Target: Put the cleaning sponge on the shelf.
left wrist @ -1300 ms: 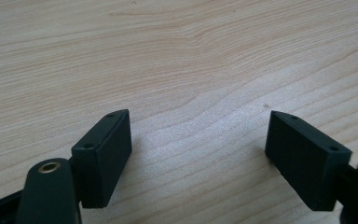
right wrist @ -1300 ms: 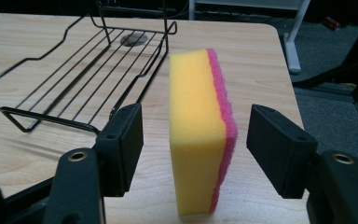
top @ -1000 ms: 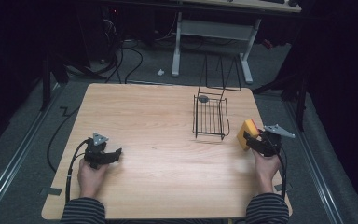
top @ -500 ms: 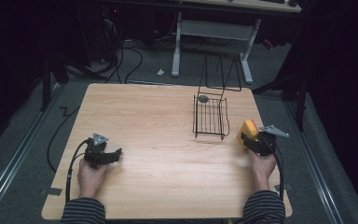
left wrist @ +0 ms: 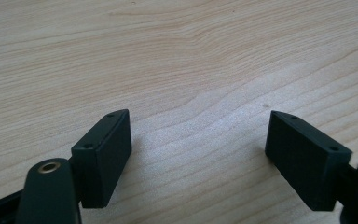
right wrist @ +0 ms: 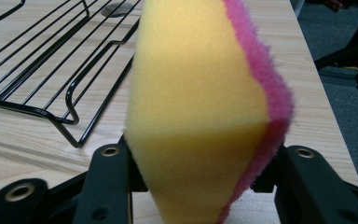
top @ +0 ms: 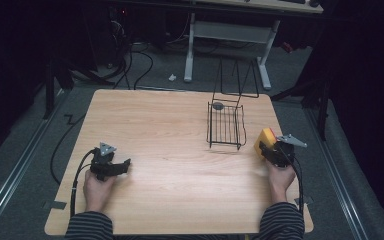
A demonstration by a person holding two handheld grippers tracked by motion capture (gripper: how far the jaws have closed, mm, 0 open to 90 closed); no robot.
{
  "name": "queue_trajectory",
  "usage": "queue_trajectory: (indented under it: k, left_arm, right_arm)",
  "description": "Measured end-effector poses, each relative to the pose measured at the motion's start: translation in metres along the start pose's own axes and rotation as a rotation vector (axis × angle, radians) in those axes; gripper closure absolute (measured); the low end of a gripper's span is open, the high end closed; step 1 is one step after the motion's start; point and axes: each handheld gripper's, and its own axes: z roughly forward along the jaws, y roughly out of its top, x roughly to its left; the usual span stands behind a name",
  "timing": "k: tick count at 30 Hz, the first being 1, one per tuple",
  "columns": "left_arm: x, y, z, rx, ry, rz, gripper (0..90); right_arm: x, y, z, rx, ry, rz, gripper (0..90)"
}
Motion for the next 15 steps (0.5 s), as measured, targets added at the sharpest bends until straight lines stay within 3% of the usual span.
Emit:
queue_trajectory:
  k: [3,15]
  left_arm:
    - [0.0,0.0,0.0,0.0,0.0,0.0,23.2]
    - [0.0,0.0,0.0,0.0,0.0,0.0,23.1]
  right_arm:
    - [0.0007,-0.0012,0.0001,-0.007,-0.002,-0.014,56.5]
    - [-0.003,-0.0028,-0.005,-0.018,0.029,0.008,61.0]
